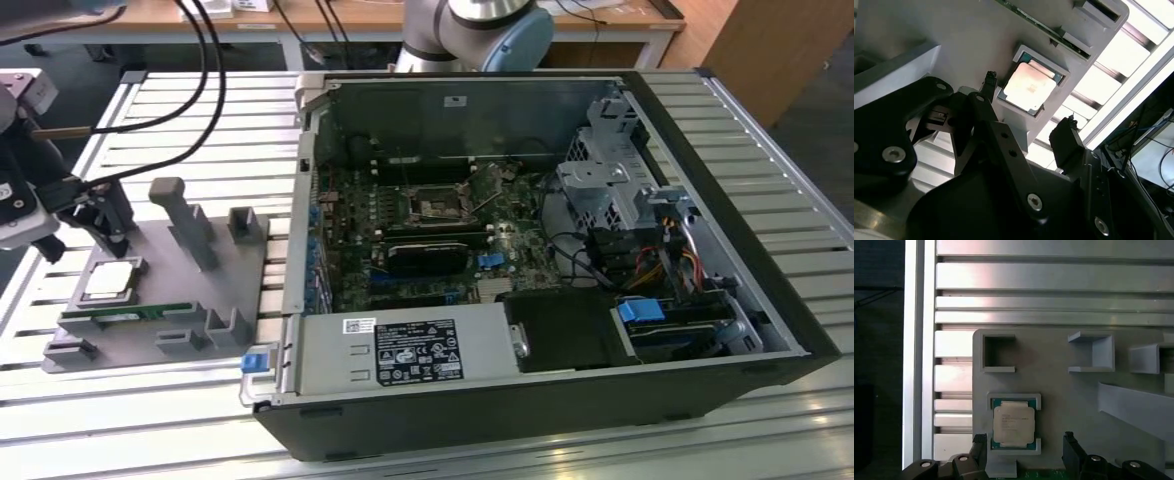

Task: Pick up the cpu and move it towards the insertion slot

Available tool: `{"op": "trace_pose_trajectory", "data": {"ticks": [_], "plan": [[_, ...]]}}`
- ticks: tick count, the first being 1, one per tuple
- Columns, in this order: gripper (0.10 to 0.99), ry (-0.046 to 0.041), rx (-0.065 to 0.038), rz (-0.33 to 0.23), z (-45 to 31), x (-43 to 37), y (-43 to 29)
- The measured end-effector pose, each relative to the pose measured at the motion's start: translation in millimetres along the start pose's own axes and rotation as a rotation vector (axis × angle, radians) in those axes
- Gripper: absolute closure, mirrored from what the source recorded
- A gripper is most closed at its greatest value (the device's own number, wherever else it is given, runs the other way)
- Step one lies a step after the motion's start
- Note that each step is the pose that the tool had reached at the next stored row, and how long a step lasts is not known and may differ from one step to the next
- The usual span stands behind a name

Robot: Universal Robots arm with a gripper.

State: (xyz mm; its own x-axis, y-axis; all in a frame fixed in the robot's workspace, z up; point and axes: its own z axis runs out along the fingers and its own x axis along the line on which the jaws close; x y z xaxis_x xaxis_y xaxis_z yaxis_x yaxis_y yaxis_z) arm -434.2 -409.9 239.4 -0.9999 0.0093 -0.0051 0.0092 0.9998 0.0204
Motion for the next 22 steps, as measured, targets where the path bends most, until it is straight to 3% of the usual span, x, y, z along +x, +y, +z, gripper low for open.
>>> {"op": "trace_pose_trajectory", "data": {"ticks": [13,22], "plan": [[0.380,0.0002,0.000,0.000,21.5,0.3,-0.4],[0.380,0.0002,0.000,0.000,29.8,3.5,-0.6]]}}
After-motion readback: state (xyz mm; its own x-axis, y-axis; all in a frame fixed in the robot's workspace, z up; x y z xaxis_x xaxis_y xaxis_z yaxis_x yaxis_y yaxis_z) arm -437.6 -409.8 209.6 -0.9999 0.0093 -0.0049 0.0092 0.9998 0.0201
